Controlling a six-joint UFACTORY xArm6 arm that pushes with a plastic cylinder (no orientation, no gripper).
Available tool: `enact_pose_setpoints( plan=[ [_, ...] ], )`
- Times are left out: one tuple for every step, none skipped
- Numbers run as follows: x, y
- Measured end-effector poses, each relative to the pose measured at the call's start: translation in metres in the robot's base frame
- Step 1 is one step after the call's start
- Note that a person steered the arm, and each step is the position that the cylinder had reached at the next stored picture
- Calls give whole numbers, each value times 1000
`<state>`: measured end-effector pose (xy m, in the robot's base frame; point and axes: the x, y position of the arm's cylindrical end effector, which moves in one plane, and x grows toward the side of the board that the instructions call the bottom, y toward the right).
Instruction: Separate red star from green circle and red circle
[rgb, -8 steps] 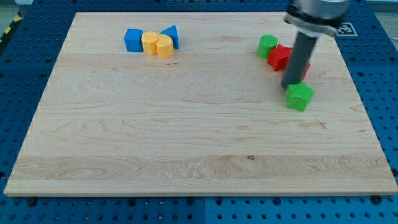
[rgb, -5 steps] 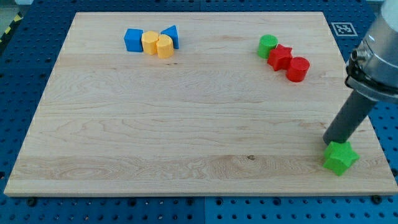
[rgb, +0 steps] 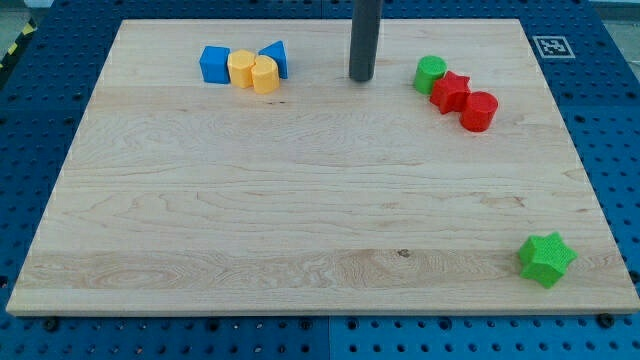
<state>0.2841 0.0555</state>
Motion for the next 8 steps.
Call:
enact_pose_setpoints(
  plan=[
    [-16, 56],
    [-3, 121],
    [17, 152],
    [31, 143],
    [31, 109],
    [48, 103],
    [78, 110],
    [111, 112]
  ],
)
